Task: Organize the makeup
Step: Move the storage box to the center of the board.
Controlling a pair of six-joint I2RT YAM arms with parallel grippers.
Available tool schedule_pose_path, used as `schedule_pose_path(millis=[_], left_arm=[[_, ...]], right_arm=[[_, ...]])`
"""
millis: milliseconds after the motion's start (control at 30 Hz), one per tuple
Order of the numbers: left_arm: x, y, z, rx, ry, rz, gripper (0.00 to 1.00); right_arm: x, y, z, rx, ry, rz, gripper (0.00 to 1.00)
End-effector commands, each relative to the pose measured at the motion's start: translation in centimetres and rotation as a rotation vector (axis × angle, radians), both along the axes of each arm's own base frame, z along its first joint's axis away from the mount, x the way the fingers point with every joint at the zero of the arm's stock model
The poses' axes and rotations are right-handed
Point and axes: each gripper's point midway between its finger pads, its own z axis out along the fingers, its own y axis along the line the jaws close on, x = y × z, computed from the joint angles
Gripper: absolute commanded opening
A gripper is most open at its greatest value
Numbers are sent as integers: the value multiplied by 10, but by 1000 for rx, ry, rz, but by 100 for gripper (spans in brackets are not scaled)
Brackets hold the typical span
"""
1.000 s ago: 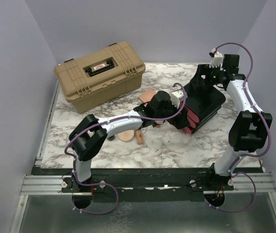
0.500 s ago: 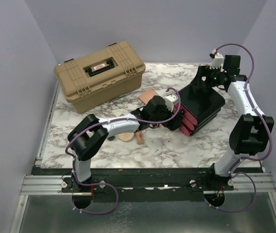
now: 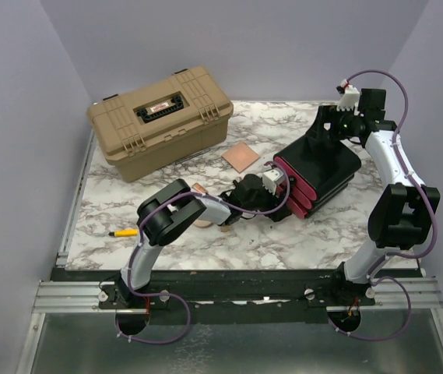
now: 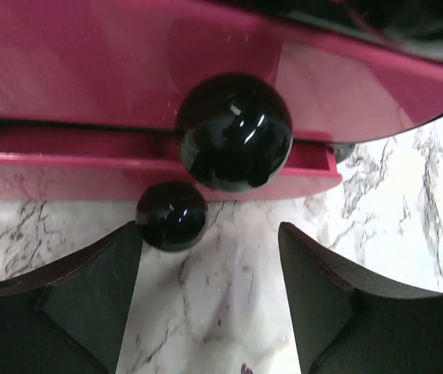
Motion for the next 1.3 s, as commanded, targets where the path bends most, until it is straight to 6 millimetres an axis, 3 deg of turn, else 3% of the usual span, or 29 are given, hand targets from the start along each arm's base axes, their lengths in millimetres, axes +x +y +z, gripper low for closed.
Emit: schedule_pose_path(millis=[0,33,100,133,333,667,867,1000,1267], left_arm=[[14,-26,36,-169,-158,12,72],[14,-27,38,-190,-185,6,73],[10,-28,51,-254,-240,4,92],[10,-28,57,-277,-271,10,96],[8,-27,55,-286,-245,18,98],[-10,20,67,-266,-225,113,99],[-8,37,99,-310,-238,157,99],[5,47,121,-358,-206,197,99],[41,81,157,-335,-167,362,99]], right_arm=[[-15,9,7,25,23,5,91],[-16,9,6,26,24,5,91],[-16,9,5,26,22,3,92],[-16,9,5,25,22,0,92],[-16,7,4,21,29,-14,92],[-10,-17,9,-44,-5,-167,95],[-3,-42,39,-121,-91,-297,100],[-7,-52,69,-127,-159,-372,100],[-20,-69,132,91,-336,-668,100]])
